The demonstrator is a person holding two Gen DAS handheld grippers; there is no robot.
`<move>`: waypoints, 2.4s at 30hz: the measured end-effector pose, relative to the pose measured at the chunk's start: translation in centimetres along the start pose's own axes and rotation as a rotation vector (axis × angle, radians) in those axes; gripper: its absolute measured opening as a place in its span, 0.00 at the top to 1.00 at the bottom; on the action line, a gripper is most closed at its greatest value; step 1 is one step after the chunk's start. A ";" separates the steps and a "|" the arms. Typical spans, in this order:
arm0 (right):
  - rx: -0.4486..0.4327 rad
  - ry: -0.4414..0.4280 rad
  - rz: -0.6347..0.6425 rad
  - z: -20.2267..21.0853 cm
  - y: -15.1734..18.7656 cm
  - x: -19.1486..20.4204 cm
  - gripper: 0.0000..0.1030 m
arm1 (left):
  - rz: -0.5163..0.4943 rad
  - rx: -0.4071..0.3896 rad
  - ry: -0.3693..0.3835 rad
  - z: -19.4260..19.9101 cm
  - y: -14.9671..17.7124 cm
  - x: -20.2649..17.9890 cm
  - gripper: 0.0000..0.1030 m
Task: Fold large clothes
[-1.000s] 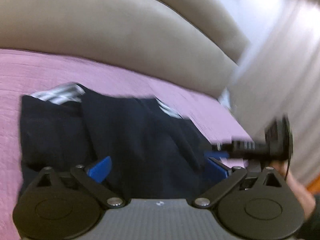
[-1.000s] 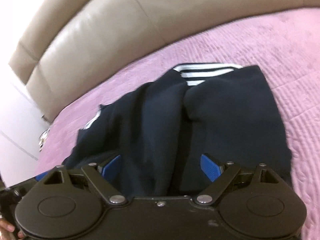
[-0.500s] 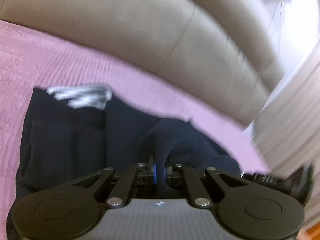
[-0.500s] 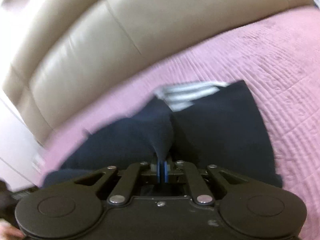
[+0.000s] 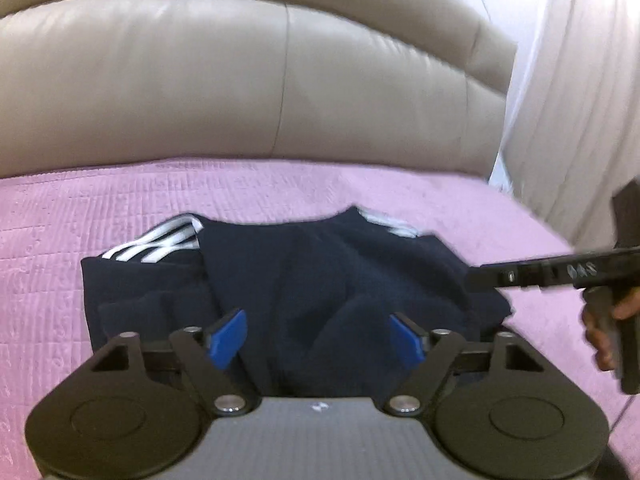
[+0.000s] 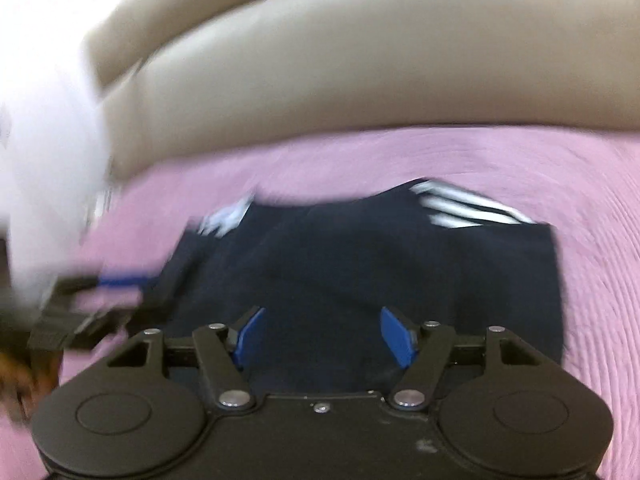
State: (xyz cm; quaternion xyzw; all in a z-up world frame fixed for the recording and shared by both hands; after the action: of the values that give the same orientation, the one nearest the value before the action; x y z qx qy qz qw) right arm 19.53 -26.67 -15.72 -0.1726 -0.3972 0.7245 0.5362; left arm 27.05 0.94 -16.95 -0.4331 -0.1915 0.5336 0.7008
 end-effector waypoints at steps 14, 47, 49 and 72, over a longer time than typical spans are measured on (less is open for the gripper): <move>0.124 0.064 0.055 -2.3 6.2 -3.1 0.64 | 0.067 0.155 -0.081 -3.3 5.0 1.9 0.23; 0.046 -0.012 -0.589 19.3 22.3 -12.2 0.05 | 0.595 0.292 0.073 15.0 16.6 7.5 0.30; 0.059 -0.046 -0.609 20.4 23.9 -11.4 0.05 | 0.601 0.311 0.107 16.1 17.6 6.3 0.30; 0.079 -0.162 -0.760 25.4 28.4 -9.3 0.76 | 0.609 0.278 0.174 22.9 22.5 2.0 0.89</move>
State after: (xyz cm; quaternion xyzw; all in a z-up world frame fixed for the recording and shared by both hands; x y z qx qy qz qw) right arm -12.44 -48.21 -23.05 0.0656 -0.4457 0.5004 0.7394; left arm -2.05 13.20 -23.00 -0.4146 0.0816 0.7004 0.5753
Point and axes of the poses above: each gripper's, at about its wrist camera, not at the fingertips, and z roughly against the way its jaws point, x to its left, y to its underside, the point moved 3 cm from there along -z, roughly the way its jaws point, and after that the axes turned 4 degrees about -x, right-handed, at the moved point
